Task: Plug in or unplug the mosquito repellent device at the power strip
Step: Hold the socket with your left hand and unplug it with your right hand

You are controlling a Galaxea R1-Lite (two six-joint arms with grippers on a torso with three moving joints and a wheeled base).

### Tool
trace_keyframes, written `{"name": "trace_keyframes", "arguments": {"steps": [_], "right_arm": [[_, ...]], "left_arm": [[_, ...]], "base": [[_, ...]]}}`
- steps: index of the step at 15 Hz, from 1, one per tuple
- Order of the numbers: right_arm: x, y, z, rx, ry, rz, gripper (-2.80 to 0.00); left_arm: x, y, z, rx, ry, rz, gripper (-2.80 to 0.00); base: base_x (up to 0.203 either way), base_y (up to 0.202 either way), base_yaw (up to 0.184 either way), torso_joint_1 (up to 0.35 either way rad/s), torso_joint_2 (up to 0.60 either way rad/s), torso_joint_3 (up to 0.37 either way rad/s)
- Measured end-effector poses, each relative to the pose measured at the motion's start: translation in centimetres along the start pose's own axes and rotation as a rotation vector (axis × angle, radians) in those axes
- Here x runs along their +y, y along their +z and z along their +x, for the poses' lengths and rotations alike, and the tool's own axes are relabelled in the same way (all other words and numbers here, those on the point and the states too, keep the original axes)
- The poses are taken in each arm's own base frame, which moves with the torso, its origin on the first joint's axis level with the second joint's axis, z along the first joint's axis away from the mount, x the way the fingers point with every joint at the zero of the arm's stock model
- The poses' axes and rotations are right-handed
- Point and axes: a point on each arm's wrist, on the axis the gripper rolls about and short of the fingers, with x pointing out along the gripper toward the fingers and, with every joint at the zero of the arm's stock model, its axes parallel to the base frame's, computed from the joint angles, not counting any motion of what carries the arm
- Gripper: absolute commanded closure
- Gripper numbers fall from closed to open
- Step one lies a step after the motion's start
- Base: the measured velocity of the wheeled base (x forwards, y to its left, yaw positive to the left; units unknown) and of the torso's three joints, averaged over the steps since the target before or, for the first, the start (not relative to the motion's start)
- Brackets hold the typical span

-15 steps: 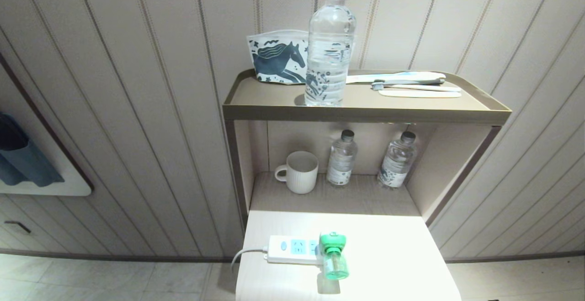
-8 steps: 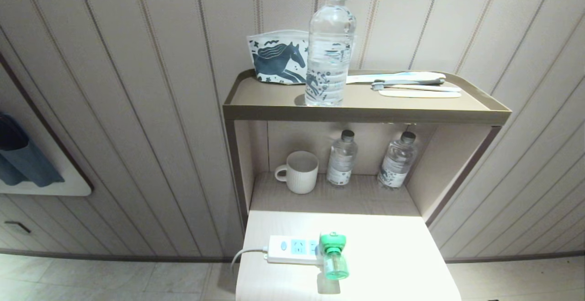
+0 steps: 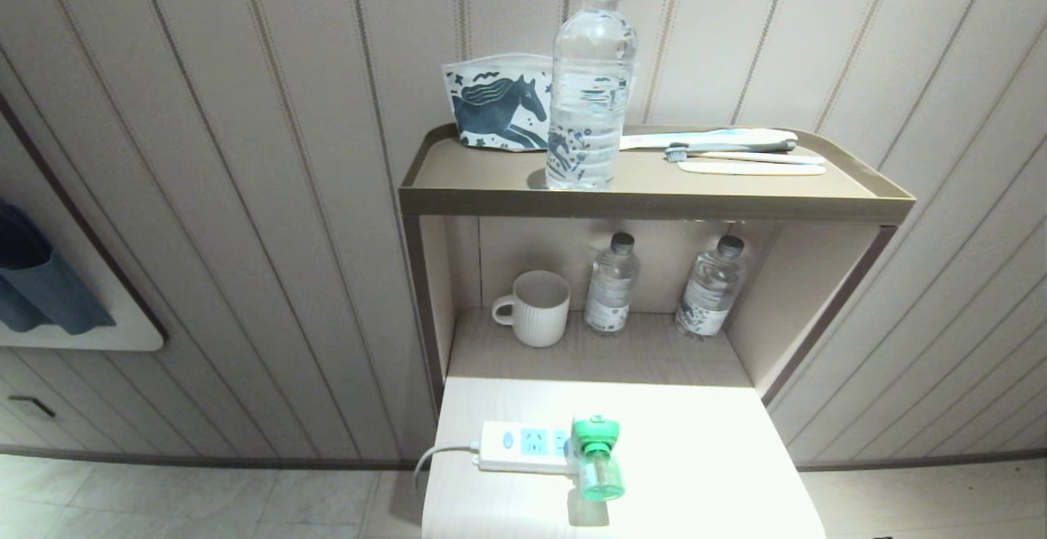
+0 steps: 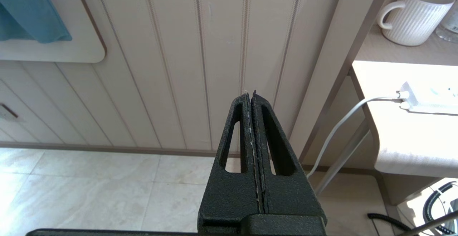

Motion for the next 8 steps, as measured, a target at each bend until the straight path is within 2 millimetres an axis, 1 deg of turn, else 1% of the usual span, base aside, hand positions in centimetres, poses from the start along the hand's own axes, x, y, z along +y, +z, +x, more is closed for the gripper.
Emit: {"name": "trace_keyframes", "arguments": {"steps": [8], "right_arm": [[0.0, -0.01, 0.0, 0.001, 0.0, 0.0, 0.0]], "left_arm": [[0.0, 0.0, 0.0, 0.0, 0.001, 0.0, 0.0]], "base": [[0.0, 0.0, 0.0, 0.0, 0.0, 0.0]]}}
